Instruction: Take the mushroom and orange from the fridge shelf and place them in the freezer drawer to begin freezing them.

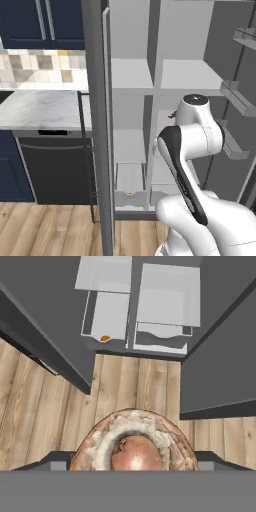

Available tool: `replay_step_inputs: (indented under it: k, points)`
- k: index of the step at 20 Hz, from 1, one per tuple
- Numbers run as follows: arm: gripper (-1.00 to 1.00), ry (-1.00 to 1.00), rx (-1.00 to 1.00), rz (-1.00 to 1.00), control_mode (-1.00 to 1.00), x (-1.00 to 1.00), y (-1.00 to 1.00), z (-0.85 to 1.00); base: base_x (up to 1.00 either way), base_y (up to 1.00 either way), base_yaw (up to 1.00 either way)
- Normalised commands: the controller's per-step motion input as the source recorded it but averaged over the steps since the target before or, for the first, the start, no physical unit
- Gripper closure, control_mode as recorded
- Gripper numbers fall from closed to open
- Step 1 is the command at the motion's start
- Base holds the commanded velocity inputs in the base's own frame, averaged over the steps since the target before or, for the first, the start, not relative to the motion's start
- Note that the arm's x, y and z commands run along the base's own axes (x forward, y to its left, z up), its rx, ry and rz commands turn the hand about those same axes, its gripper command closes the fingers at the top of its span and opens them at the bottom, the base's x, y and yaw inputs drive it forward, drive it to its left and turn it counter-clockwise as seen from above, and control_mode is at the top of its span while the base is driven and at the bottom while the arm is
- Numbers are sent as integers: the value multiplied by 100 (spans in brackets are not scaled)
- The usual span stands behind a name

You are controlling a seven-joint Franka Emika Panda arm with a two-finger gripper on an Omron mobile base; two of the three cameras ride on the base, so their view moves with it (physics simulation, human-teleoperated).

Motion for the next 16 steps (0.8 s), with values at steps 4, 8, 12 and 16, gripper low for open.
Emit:
replay_step_inputs:
  k: [4, 8, 12, 16]
  points:
    - [100, 4, 0, 5, -100, 2, 0, -14, -13, 0, 19]
    - [100, 17, 2, 18, -100, 49, -4, -70, 0, 0, 0]
    - [100, 19, 1, 18, -100, 66, -4, -63, 0, 0, 0]
    - [100, 15, 0, 16, -100, 84, 0, -55, 0, 0, 0]
